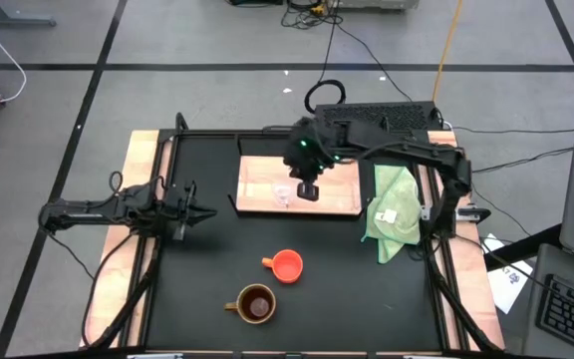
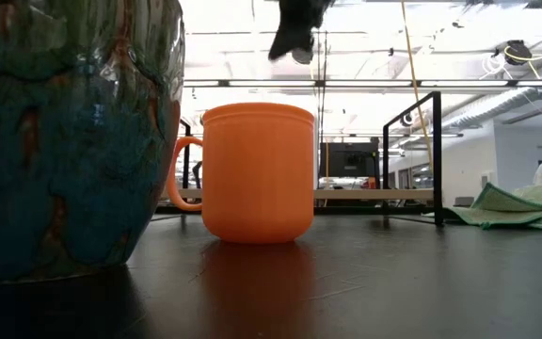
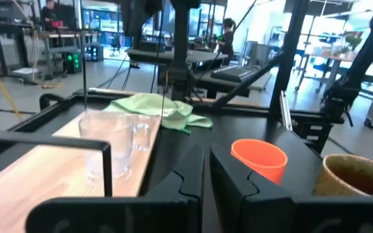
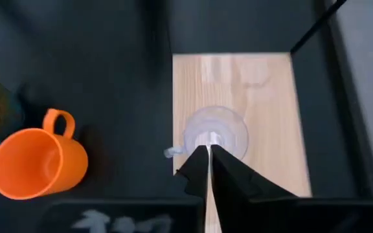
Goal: Stack small to large cups/mugs on shelf
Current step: Put the transparent mug on the shelf
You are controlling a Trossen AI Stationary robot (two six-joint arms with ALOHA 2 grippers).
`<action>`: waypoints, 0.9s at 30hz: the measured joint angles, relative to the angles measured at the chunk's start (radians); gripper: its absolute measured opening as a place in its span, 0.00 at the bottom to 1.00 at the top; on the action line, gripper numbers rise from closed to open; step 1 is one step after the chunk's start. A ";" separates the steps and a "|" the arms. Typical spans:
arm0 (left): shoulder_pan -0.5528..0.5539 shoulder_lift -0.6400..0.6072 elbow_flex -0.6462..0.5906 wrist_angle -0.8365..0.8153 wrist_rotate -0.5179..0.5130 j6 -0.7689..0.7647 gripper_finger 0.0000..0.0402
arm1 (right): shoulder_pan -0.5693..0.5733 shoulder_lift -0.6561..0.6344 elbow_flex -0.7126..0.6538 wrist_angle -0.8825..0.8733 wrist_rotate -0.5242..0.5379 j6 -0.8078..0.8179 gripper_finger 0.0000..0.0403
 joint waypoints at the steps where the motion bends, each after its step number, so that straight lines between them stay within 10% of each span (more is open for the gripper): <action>1: 0.000 0.000 0.013 -0.005 0.000 0.000 0.06 | 0.019 -0.013 0.000 0.003 0.027 0.006 0.02; 8: 0.000 0.026 0.116 -0.044 0.007 0.009 0.03 | 0.131 -0.145 -0.114 0.153 0.098 0.021 0.00; 27: 0.000 0.039 0.168 -0.075 0.054 0.087 0.00 | 0.235 -0.886 -1.157 0.856 0.155 0.221 0.00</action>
